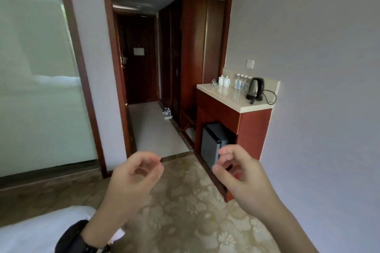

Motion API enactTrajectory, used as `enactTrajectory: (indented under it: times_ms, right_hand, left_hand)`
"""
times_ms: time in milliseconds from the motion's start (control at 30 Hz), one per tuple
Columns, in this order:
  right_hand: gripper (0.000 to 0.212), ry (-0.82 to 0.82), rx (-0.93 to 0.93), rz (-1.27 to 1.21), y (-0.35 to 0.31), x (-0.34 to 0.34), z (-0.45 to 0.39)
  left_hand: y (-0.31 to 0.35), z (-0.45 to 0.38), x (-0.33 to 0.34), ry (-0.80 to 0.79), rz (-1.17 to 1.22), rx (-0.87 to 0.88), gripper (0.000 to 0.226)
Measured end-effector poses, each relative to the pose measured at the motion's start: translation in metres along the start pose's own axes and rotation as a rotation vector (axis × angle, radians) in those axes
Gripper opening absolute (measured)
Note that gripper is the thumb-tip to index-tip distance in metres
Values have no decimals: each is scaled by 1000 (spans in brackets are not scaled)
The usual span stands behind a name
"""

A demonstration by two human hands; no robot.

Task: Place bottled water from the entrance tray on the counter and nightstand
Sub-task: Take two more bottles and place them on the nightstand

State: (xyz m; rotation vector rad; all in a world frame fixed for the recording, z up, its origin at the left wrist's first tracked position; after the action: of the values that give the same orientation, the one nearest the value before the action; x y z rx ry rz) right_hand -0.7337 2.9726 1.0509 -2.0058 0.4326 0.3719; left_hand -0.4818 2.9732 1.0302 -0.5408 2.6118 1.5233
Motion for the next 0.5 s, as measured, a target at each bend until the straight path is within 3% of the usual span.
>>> enactTrajectory:
  times_ms: [133, 267, 433, 500]
  right_hand:
    - [23, -110, -55, -22, 45, 15, -101]
    - [29, -183, -109, -49, 71, 34, -201]
    - [42, -234, -148, -65, 112, 67, -302]
    - [42, -259, -153, -68, 133, 86, -344]
  left_hand:
    - [-20, -79, 27, 132, -16, 18, 27]
    - [-35, -158, 46, 202, 22, 34, 6]
    - [-88, -245, 58, 209, -87, -7, 25]
    - [-118, -280, 60, 219, -112, -22, 23]
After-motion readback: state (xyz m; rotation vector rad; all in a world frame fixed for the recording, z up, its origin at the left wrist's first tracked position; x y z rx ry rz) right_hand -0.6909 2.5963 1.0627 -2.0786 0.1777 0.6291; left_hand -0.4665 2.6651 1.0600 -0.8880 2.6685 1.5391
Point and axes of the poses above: each hand's wrist, its own z-axis away from the middle knuckle, its own x-axis out of the palm, y = z × x, the point moved 4 cm from there along -z, towards the middle knuckle
